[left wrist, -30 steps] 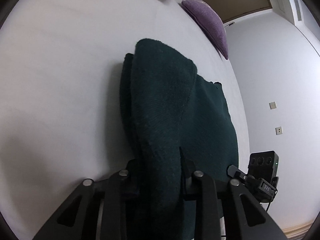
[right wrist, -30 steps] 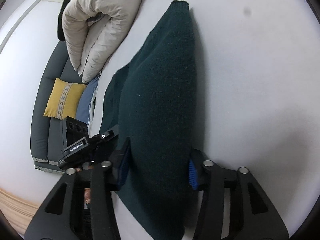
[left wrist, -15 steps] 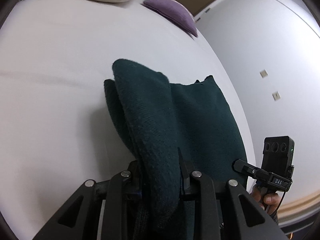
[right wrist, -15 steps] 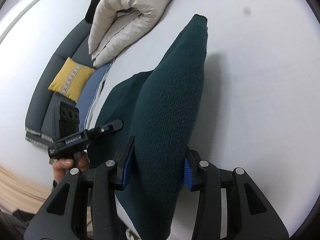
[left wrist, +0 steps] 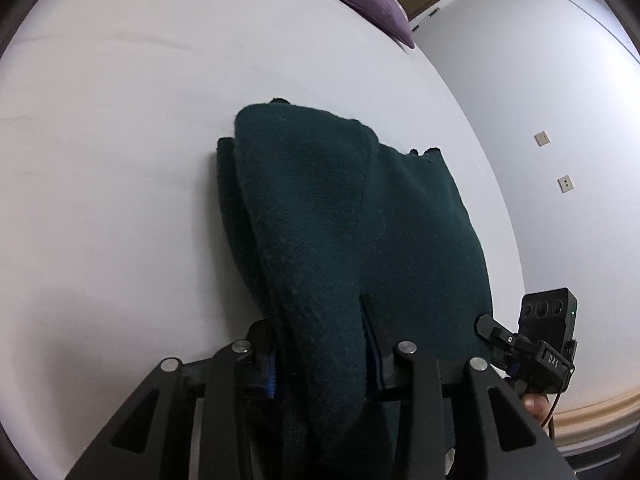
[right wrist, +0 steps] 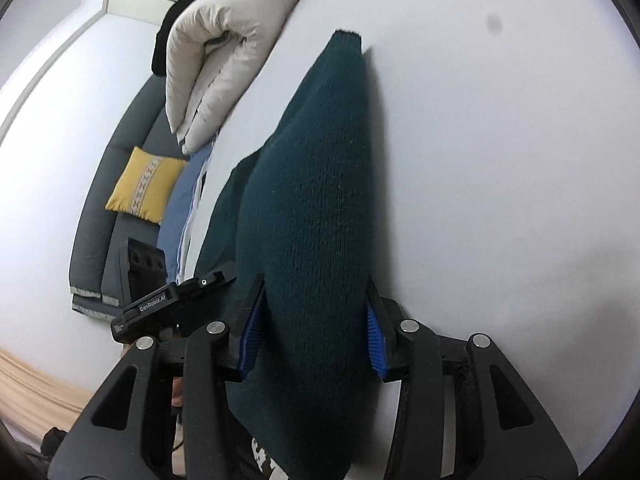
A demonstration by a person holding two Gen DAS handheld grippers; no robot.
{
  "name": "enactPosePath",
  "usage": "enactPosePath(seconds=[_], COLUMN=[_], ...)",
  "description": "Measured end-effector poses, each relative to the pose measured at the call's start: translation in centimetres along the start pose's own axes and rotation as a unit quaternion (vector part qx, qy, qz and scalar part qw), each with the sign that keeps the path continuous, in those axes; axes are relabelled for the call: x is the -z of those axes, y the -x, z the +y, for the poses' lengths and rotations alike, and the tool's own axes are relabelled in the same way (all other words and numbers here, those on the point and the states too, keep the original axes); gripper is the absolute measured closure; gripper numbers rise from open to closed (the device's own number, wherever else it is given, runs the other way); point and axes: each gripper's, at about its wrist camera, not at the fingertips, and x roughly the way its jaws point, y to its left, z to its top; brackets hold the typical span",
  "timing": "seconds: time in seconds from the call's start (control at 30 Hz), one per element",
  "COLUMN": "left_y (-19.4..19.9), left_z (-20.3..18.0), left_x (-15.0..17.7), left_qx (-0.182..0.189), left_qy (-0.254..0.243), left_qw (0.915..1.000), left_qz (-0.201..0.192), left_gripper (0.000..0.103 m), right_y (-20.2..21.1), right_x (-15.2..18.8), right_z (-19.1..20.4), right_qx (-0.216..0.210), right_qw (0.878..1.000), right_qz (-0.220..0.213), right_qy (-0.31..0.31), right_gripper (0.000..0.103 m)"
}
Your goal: Fold small clothes
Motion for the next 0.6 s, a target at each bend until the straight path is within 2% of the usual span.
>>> enactPosePath(seconds=[0.17,0.3,0.4,0.5,0.57,0.6], left_y=[1.5,4.0,6.7,9.1,10.4,11.2], left_z=[-0.5,-1.1,-2.8,-5.6,-7.5,-8.8], left_x=[0.8,1.7,3.2,4.7,5.8,6.7], left_qx=[-0.024,-0.052,-0.084,-0.128,-0.154,-0.174], left_qy=[-0.005,-0.021,-0.053,-0.1,-0.136,-0.156], left_qw=[0.9995,0.9968,0.9898,0.9744,0.9595,0.9476], left_qz=[-0.022,-0.057,-0.102,-0.155,-0.193,-0.218], left_gripper=[0.06,0.06,0.047,0.033,0.02,0.017], right_y=[1.4,4.3,8.0,11.2,13.0,13.5], right_x=[1.0,1.8,2.6,3.7,4.3,4.6], right_z=[0.7,0.6,0.1,0.7,2.0,3.2], right_qx=[0.026,0.047,0.076,0.101,0.127,0.139], right_qw=[1.0,0.998,0.993,0.988,0.983,0.98], right_qz=[-0.008,-0.045,-0.087,-0.115,-0.131,-0.139], right_qy=[0.006,-0.011,-0.018,-0.006,0.021,0.041], right_gripper=[0.056,0.056,0.054,0.054,0.054,0.054])
